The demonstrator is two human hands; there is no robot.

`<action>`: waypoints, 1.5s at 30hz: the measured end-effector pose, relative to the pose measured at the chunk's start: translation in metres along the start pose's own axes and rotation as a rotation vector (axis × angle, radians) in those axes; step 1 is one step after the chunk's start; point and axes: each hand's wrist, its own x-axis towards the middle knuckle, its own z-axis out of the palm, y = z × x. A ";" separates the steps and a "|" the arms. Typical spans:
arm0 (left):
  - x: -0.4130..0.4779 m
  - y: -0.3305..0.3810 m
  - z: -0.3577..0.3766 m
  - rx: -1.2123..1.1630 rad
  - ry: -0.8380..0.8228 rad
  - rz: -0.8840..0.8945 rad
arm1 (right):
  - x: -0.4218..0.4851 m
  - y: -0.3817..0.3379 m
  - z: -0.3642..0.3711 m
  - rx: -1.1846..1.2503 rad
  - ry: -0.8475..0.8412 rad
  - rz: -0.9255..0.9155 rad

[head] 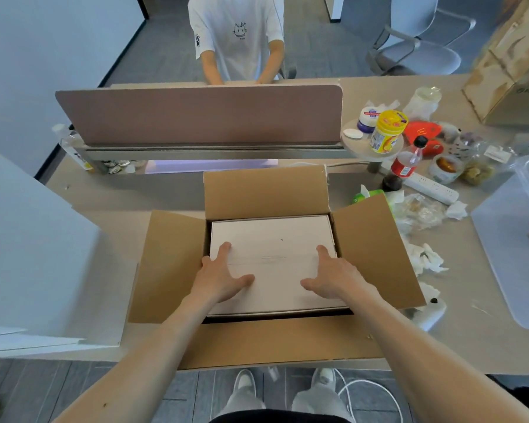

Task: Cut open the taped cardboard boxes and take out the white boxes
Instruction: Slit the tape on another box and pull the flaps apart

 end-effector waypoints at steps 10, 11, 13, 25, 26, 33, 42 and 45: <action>-0.001 0.002 0.000 0.086 -0.003 0.008 | 0.014 -0.001 -0.004 -0.294 -0.028 -0.098; -0.001 0.002 -0.002 0.093 -0.012 0.009 | 0.015 0.000 -0.006 -0.255 -0.022 -0.106; 0.002 0.002 -0.006 0.106 -0.025 0.011 | 0.015 0.008 -0.010 -0.083 0.018 -0.103; -0.002 0.000 0.008 0.028 0.110 0.031 | 0.015 0.027 0.035 0.443 0.117 -0.042; 0.001 0.000 0.003 0.020 0.114 0.034 | 0.014 0.029 0.033 0.450 0.139 -0.034; 0.004 0.024 -0.027 -0.012 0.242 0.159 | 0.004 0.043 0.009 0.588 0.335 -0.063; -0.004 0.049 -0.027 -0.127 0.118 0.111 | -0.013 0.042 -0.055 0.516 0.320 -0.225; -0.009 0.061 -0.038 -0.038 0.157 0.122 | -0.014 0.045 -0.056 0.452 0.307 -0.229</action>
